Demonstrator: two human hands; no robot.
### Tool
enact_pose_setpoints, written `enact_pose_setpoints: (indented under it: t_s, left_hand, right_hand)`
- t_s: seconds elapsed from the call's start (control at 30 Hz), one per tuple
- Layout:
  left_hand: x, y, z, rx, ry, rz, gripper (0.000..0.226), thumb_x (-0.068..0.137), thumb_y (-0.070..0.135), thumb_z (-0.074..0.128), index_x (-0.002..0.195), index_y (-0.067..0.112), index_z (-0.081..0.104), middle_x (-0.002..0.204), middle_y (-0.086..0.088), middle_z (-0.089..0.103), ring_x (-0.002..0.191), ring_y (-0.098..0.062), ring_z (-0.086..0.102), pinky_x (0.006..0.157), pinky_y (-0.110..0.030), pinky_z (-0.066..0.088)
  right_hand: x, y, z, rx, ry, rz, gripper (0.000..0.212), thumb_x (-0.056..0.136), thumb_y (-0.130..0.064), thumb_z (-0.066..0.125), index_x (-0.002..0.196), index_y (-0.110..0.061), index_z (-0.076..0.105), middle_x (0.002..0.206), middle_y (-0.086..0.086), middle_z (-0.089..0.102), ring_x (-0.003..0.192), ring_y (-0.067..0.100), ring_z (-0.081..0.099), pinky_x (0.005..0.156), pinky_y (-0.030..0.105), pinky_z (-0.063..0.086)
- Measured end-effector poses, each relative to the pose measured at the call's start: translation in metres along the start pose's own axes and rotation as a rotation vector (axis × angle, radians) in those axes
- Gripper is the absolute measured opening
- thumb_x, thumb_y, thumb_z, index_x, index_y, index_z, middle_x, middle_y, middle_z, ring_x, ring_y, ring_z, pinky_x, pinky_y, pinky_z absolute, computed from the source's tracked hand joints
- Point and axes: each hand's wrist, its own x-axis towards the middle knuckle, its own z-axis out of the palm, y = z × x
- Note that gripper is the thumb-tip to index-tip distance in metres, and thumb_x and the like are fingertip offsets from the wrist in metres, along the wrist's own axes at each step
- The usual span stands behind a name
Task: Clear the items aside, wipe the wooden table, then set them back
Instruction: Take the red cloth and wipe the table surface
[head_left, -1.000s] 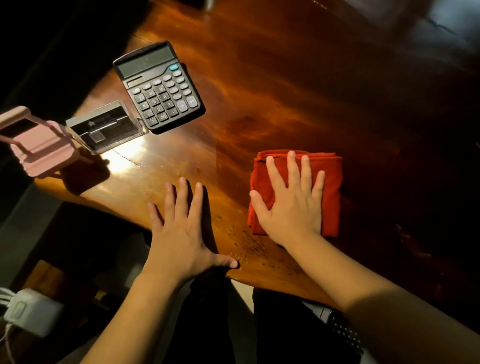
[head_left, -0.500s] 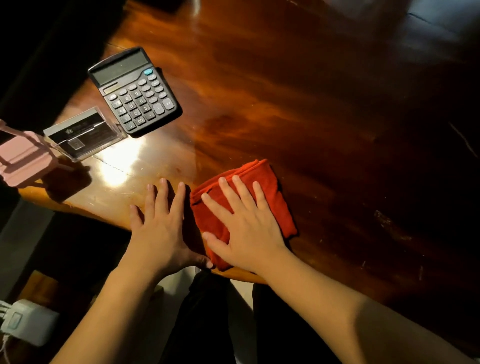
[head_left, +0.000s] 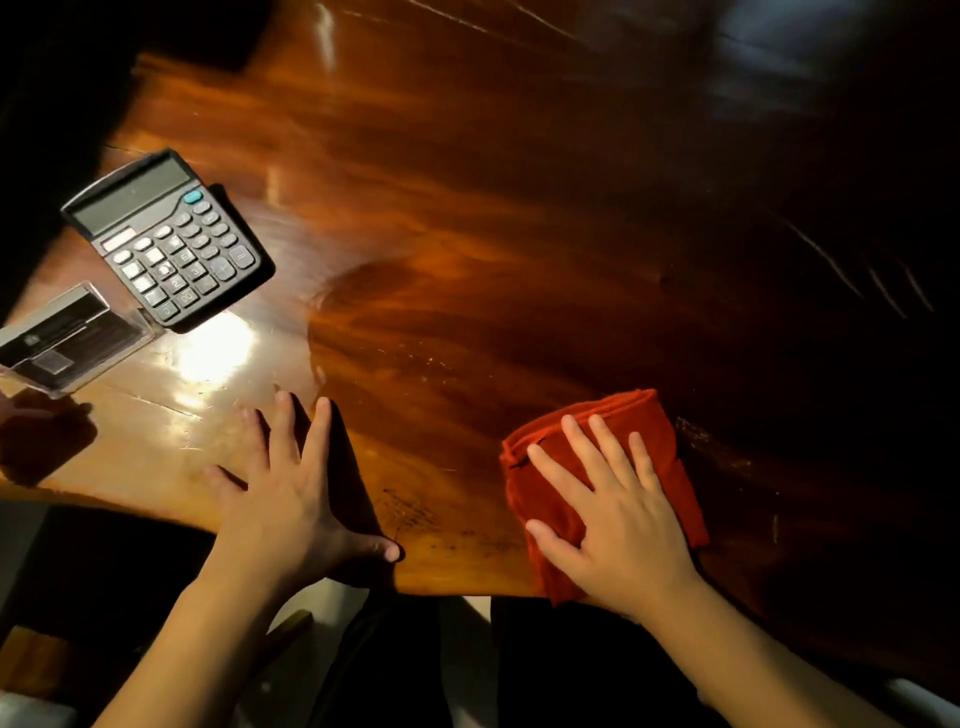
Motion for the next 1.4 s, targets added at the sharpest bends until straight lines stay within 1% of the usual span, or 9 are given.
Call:
enact_pose_setpoints:
  t_s: [0.17, 0.3, 0.43, 0.53, 0.67, 0.8, 1.0, 1.2, 1.4]
  left_hand:
    - [0.001, 0.0, 0.0, 0.016, 0.0, -0.01, 0.169, 0.018, 0.105, 0.048, 0.135, 0.034, -0.05, 0.159, -0.006, -0.039, 0.144, -0.037, -0.036, 0.112, -0.074, 0.006]
    - [0.001, -0.003, 0.003, 0.017, 0.005, 0.011, 0.168, 0.019, 0.106, 0.044, 0.138, 0.032, -0.047, 0.155, -0.005, -0.044, 0.144, -0.037, -0.036, 0.111, -0.075, 0.007]
    - [0.003, -0.005, 0.006, 0.001, 0.008, 0.034, 0.166, 0.018, 0.107, 0.039, 0.139, 0.033, -0.047, 0.139, -0.001, -0.062, 0.141, -0.037, -0.041, 0.113, -0.074, 0.004]
    - [0.002, -0.007, 0.008, -0.015, 0.018, 0.04, 0.166, 0.023, 0.106, 0.045, 0.14, 0.033, -0.046, 0.144, -0.003, -0.056, 0.14, -0.037, -0.043, 0.114, -0.074, 0.004]
    - [0.0, -0.009, 0.01, -0.014, 0.04, 0.048, 0.163, 0.028, 0.105, 0.046, 0.144, 0.031, -0.041, 0.154, -0.006, -0.046, 0.141, -0.037, -0.041, 0.114, -0.074, 0.004]
    - [0.001, -0.01, 0.011, -0.012, 0.037, 0.051, 0.162, 0.03, 0.104, 0.048, 0.144, 0.031, -0.04, 0.156, -0.006, -0.044, 0.141, -0.038, -0.04, 0.113, -0.074, 0.004]
    - [0.002, -0.009, 0.012, -0.03, 0.043, 0.048, 0.163, 0.03, 0.103, 0.051, 0.145, 0.031, -0.039, 0.157, -0.006, -0.043, 0.141, -0.039, -0.04, 0.113, -0.075, 0.001]
    - [-0.001, -0.009, 0.013, -0.042, 0.074, 0.027, 0.166, 0.032, 0.1, 0.056, 0.146, 0.025, -0.038, 0.158, -0.006, -0.04, 0.143, -0.035, -0.039, 0.115, -0.072, -0.001]
    - [-0.003, -0.013, 0.015, -0.014, 0.089, 0.038, 0.163, 0.033, 0.104, 0.047, 0.149, 0.024, -0.035, 0.158, -0.008, -0.04, 0.144, -0.035, -0.037, 0.115, -0.072, 0.0]
  right_hand:
    - [-0.005, 0.031, -0.01, -0.03, 0.003, 0.145, 0.073, 0.095, -0.075, 0.033, 0.16, -0.047, 0.015, 0.171, 0.001, 0.015, 0.158, 0.021, 0.0, 0.125, 0.046, -0.01]
    - [0.003, 0.024, -0.009, -0.058, 0.007, 0.186, 0.074, 0.095, -0.074, 0.029, 0.161, -0.044, 0.013, 0.17, 0.005, 0.015, 0.158, 0.025, 0.0, 0.125, 0.047, -0.011]
    - [0.013, 0.019, -0.009, -0.058, 0.026, 0.232, 0.072, 0.097, -0.074, 0.024, 0.161, -0.043, 0.01, 0.171, 0.005, 0.01, 0.158, 0.023, -0.008, 0.124, 0.049, -0.011]
    - [0.037, 0.007, -0.008, -0.031, 0.08, 0.305, 0.073, 0.098, -0.074, 0.021, 0.161, -0.039, 0.014, 0.171, 0.007, 0.011, 0.158, 0.024, -0.007, 0.124, 0.052, -0.009]
    - [0.084, -0.015, -0.012, -0.049, 0.14, 0.353, 0.073, 0.097, -0.073, 0.017, 0.161, -0.037, 0.017, 0.17, 0.009, 0.017, 0.158, 0.029, 0.003, 0.124, 0.058, 0.0]
    - [0.13, -0.046, -0.017, -0.057, 0.167, 0.278, 0.069, 0.098, -0.069, 0.023, 0.16, -0.037, 0.02, 0.169, 0.011, 0.02, 0.157, 0.032, 0.008, 0.124, 0.059, 0.002]
    - [0.17, -0.102, -0.015, -0.035, 0.163, 0.131, 0.069, 0.097, -0.067, 0.029, 0.16, -0.038, 0.025, 0.17, 0.011, 0.019, 0.157, 0.033, 0.007, 0.124, 0.06, 0.002]
    - [0.164, -0.131, -0.01, -0.025, 0.146, -0.021, 0.069, 0.096, -0.064, 0.038, 0.158, -0.037, 0.031, 0.168, 0.011, 0.024, 0.156, 0.033, 0.011, 0.124, 0.06, 0.005]
    - [0.13, -0.14, 0.002, 0.03, 0.104, -0.214, 0.067, 0.094, -0.061, 0.044, 0.156, -0.036, 0.037, 0.168, 0.009, 0.025, 0.156, 0.031, 0.014, 0.124, 0.058, 0.007]
